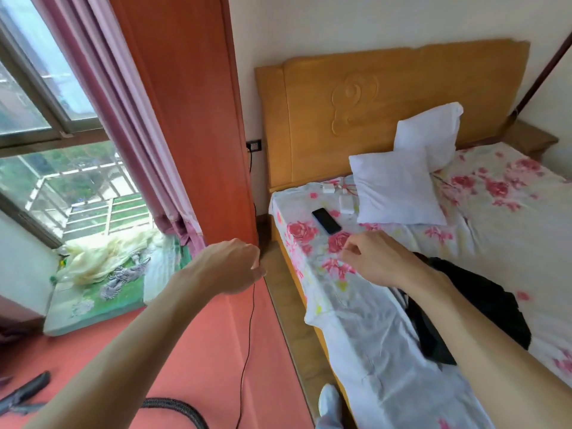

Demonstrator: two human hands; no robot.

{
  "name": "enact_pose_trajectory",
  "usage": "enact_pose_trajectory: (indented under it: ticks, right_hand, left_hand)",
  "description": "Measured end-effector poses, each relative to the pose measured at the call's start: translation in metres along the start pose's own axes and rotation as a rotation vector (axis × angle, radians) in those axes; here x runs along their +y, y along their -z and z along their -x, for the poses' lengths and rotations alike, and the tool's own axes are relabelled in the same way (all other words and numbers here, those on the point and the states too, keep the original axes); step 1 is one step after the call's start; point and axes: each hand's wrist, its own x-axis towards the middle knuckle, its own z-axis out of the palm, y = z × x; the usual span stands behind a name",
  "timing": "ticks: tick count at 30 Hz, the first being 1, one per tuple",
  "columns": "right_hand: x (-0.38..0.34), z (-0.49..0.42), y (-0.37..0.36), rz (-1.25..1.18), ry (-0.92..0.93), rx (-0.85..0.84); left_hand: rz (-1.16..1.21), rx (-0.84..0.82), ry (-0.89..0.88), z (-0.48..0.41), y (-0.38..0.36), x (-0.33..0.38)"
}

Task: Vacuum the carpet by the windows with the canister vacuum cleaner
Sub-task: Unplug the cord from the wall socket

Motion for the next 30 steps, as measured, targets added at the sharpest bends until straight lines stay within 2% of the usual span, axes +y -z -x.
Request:
enact_pose_trajectory:
  ticks: [8,11,17,22,27,30]
  right_hand:
    - [0.024,-0.142,0.036,0.052,0.112,-0.066]
    - [0.018,-0.189,0.056,0.119,0.193,-0.073]
    - [-0.001,-0.278,0.063,0.141,0.251,-0.133]
    - [-0.012,-0.357,0.060,0.153,0.254,-0.148]
    - [-0.021,-0.439,0.064,0.161,0.201,-0.136]
    - [-0.033,-0.484,0.068,0.176,0.174,-0.156]
  left_hand:
    - [0.018,-0.002,0.193,-0.103,0.049,-0.008]
    - [0.010,0.050,0.227,-0.134,0.073,-0.013]
    - [0.037,0.040,0.292,-0.187,0.088,-0.046]
    - [0.086,-0.015,0.277,-0.258,0.092,-0.092]
    - [0.085,0.046,0.213,-0.354,0.112,-0.134]
    - [0.091,-0.018,0.149,-0.403,0.117,-0.147]
